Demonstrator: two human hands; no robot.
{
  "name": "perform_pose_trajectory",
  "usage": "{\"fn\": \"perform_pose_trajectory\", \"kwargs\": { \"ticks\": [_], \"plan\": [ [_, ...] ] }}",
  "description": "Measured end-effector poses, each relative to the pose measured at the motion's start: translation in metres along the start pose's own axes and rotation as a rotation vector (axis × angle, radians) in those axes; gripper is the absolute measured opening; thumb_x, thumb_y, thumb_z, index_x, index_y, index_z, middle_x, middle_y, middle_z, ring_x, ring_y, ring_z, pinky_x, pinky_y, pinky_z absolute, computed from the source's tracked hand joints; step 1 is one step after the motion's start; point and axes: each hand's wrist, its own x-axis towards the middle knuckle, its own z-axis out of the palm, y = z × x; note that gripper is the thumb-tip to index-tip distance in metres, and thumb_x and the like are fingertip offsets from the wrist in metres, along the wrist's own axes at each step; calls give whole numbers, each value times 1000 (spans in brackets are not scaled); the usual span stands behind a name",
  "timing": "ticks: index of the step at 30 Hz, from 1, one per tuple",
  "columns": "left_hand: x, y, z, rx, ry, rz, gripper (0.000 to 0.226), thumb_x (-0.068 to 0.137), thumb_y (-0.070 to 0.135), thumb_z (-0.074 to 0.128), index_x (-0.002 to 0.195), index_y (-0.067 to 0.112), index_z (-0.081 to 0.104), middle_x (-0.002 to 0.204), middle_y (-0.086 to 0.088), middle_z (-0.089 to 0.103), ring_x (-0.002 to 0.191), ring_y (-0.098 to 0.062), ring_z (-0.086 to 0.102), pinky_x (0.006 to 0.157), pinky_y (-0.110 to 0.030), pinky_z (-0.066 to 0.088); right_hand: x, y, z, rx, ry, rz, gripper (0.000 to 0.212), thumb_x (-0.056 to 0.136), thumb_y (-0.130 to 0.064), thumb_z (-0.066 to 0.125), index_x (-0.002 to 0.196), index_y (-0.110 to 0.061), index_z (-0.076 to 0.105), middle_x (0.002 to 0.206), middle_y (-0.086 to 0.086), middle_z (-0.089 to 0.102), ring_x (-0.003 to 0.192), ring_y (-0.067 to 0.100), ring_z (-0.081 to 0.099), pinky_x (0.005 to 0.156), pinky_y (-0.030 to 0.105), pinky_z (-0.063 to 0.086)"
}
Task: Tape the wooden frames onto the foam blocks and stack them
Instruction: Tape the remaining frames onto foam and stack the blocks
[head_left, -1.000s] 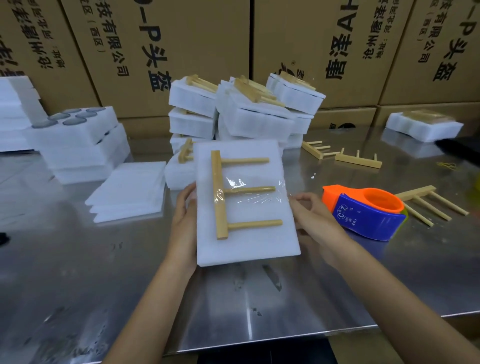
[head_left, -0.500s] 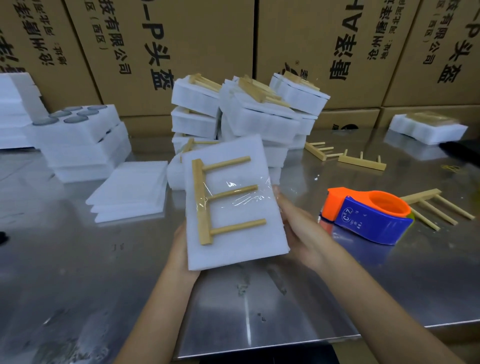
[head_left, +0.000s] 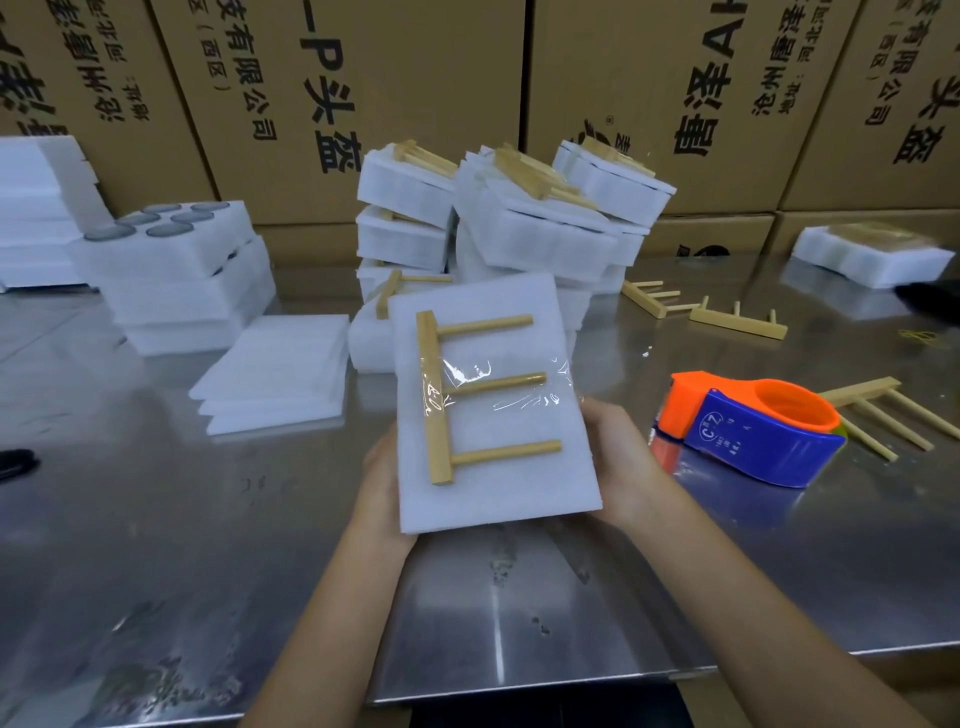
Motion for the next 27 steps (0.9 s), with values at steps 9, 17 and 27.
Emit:
{"fn": "perform_pose_trajectory", "kwargs": {
  "ticks": [9,17,27],
  "plan": [
    [3,1,-2,179,165,-36,30,102,8,45,73,12,53,47,1,54,43,-13,54,46,-18,45,4,8,-2,-108,38,53,19,96,-21,54,104,-11,69,107,10,71,96,30,66,92,44,53],
    [-1,-8,4,-21,144,59,42,96,10,56,55,21,59,50,5,54,41,-12,49,42,-17,41,2,-1,0,-249,339,-173,28,96,-32,61,85,-7,68,73,10,73,66,27,69,66,37,60],
    [-5,2,13,0,33,-43,60,89,60,57,118,9,71,118,-17,71,111,-35,66,100,-53,50,1,16,-8,-344,58,-216,61,70,-59,81,118,-23,71,109,-1,76,98,18,73,73,27,59]
  ]
}}
